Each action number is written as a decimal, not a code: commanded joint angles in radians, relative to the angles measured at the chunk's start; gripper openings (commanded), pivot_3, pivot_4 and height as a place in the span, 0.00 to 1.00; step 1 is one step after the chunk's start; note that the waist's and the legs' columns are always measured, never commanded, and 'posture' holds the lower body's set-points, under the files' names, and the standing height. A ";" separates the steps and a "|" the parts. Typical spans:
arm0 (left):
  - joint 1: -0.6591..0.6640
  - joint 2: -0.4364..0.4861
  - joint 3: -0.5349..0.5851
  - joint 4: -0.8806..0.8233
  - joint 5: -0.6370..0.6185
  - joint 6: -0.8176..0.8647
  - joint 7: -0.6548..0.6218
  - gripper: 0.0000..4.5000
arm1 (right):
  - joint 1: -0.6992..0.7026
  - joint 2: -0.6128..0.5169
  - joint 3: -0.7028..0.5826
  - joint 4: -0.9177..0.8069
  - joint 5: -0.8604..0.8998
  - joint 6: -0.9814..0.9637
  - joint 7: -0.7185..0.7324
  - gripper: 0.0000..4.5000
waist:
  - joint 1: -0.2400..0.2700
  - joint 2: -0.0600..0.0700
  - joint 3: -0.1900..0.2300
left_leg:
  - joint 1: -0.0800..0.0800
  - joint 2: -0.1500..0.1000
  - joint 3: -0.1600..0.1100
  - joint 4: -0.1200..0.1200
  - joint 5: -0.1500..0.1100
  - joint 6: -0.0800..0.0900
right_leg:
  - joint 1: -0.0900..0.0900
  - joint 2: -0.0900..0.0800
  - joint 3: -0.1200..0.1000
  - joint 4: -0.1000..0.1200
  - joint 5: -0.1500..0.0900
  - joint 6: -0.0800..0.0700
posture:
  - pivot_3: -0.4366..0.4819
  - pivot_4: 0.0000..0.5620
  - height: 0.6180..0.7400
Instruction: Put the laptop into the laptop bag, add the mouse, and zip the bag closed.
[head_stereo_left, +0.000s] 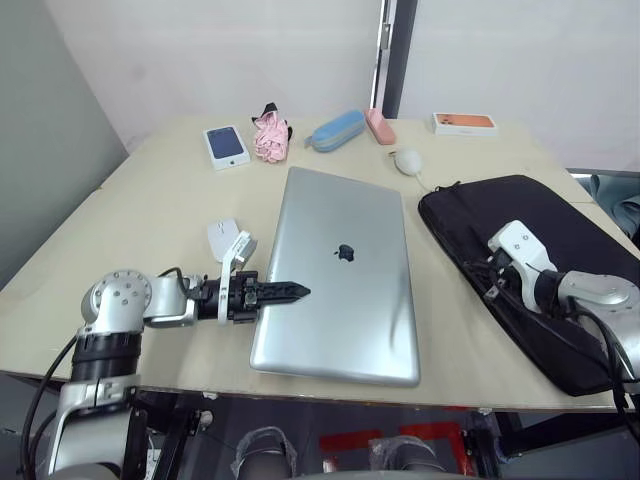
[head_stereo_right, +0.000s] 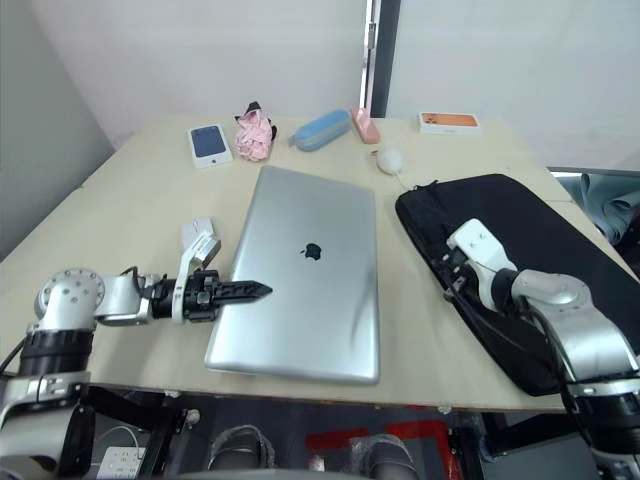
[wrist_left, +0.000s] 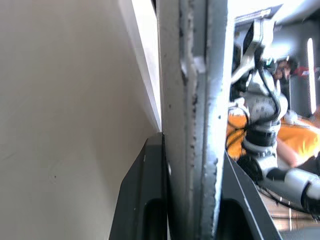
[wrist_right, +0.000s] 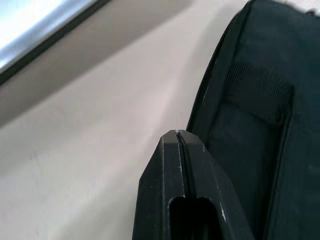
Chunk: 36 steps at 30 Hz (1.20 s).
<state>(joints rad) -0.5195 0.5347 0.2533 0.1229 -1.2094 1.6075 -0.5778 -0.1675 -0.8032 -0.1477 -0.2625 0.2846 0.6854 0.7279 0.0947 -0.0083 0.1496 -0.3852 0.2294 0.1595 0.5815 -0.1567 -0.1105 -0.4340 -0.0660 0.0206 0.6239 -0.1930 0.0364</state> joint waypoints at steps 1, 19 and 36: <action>-0.072 0.028 -0.010 0.031 -0.006 -0.023 -0.123 0.07 | 0.005 -0.044 -0.004 0.008 -0.034 -0.044 0.011 0.00 | 0.001 0.000 0.000 | 0.000 0.000 0.000 0.000 0.000 0.000 | 0.000 0.000 0.000 0.000 0.000 0.000 | 0.48 0.27 1.00; -0.079 0.031 -0.069 0.045 0.096 -0.073 -0.246 0.07 | 0.059 -0.049 0.011 0.023 -0.092 -0.126 -0.001 0.99 | -0.002 0.000 0.000 | 0.000 0.000 0.000 0.000 0.000 0.000 | 0.000 -0.001 0.000 0.000 0.000 0.000 | 0.48 0.27 1.00; -0.098 0.004 -0.058 0.026 0.108 -0.053 -0.234 0.07 | 0.033 0.010 0.035 0.124 -0.123 -0.141 -0.038 0.13 | -0.003 0.000 0.000 | 0.000 0.000 0.000 0.000 0.000 0.000 | 0.000 -0.001 0.000 0.001 0.000 0.000 | 0.48 0.27 1.00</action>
<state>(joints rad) -0.5684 0.5413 0.1535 0.2013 -1.0537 1.5641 -0.7643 -0.1383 -0.7987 -0.1000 -0.1438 0.1556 0.5318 0.6878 0.0920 -0.0083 0.1495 -0.3851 0.2298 0.1591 0.5820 -0.1565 -0.1108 -0.4337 -0.0665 0.0206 0.6249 -0.1929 0.0364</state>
